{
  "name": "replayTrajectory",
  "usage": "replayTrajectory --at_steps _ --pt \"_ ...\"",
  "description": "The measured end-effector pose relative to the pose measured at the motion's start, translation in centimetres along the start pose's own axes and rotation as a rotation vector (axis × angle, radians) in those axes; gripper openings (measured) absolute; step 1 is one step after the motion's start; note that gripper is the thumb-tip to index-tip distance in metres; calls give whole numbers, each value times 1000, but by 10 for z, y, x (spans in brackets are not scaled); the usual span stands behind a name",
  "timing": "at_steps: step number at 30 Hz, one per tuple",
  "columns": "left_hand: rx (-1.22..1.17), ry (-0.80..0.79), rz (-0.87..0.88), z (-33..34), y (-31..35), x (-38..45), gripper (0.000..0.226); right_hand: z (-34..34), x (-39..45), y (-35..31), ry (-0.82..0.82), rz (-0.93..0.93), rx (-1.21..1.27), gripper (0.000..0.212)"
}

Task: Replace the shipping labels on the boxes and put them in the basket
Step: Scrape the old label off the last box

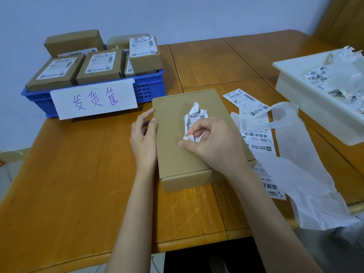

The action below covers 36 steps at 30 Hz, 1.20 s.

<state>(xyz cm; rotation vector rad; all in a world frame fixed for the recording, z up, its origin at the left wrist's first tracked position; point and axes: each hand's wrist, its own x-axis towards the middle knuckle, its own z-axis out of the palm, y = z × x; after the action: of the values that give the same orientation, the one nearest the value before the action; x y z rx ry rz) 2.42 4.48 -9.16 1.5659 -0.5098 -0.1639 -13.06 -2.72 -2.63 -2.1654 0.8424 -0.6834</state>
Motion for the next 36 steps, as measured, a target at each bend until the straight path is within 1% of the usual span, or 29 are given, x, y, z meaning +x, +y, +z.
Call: replayTrajectory --at_steps 5,8,10,13,17,21,24,27,29,31,33,34,36 --pt "-13 -2 4 1 1 -1 28 0 -1 3 36 -107 47 31" --pt "-16 -8 10 1 2 -1 28 3 -2 3 24 -143 -14 15" --pt "-11 -5 9 1 3 -1 28 5 -3 3 61 -130 -51 7" --pt "5 7 10 0 4 -2 27 7 -3 2 98 -129 -106 8" --pt "0 -3 5 0 4 -2 27 7 -3 0 89 -141 -170 7" --pt "5 5 5 0 4 -2 28 8 -4 -4 94 -230 -320 7" --pt "9 2 -5 0 5 -2 28 10 -4 -5 77 -260 -408 7" --pt "14 0 -9 0 4 -2 28 11 -4 -7 76 -295 -456 12" --pt "11 -2 -11 -1 3 -2 28 10 -4 -9 35 -280 -491 18" --pt "13 1 -15 0 2 -2 28 8 -5 -10 4 -258 -503 22" --pt "14 3 -15 0 3 -2 28 8 -5 -8 -8 -234 -488 21" --pt "12 2 -15 0 3 -2 28 7 -4 -7 -7 -217 -453 18" --pt "2 -4 -12 0 3 -2 29 6 -2 -3 -2 -159 -303 14"
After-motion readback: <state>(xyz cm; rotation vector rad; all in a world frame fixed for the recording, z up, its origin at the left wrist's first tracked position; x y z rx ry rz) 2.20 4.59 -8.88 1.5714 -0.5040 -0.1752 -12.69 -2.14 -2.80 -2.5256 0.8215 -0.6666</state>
